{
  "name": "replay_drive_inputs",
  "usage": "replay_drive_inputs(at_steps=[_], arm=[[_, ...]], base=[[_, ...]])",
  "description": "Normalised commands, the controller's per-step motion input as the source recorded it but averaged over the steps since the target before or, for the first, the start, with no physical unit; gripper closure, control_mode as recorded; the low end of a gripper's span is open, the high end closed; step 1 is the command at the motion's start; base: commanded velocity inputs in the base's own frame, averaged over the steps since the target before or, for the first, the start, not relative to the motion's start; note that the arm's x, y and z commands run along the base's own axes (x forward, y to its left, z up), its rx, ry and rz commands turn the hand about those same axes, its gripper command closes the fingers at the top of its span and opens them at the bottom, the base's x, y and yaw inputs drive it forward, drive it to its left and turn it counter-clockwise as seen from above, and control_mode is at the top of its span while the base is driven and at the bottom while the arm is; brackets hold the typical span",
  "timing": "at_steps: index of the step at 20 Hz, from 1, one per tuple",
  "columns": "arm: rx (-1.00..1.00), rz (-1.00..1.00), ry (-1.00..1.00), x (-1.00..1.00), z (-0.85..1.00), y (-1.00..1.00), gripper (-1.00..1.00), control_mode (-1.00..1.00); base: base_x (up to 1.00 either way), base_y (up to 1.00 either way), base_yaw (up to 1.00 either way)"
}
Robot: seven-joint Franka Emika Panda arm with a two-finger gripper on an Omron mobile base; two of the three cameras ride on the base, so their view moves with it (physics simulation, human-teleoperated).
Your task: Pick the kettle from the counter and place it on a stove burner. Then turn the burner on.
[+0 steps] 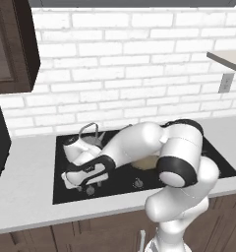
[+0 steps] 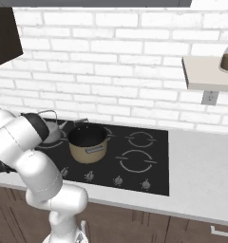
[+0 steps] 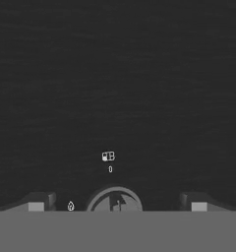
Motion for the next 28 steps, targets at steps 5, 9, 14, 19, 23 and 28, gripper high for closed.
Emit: replay_drive_inputs(at_steps=[5,9,14,19,23,28], arm=[[0.0,0.0,-0.01,-0.09,-0.02,0.0,-1.0,-1.0],[0.0,0.0,0.0,0.0,-0.04,0.0,-1.0,-1.0],[0.0,0.0,0.0,0.06,-0.02,0.0,1.0,-1.0],[0.0,0.0,0.0,0.0,0.0,0.0,1.0,-1.0],[0.0,0.0,-0.05,0.0,0.0,0.0,1.0,-1.0],[-0.01,0.02,-0.12,-0.05,-0.02,0.01,1.0,-1.0]], base=[[0.0,0.0,0.0],[0.0,0.0,0.0],[0.0,0.0,0.0],[0.0,0.0,0.0],[0.0,0.0,0.0],[0.0,0.0,0.0]])
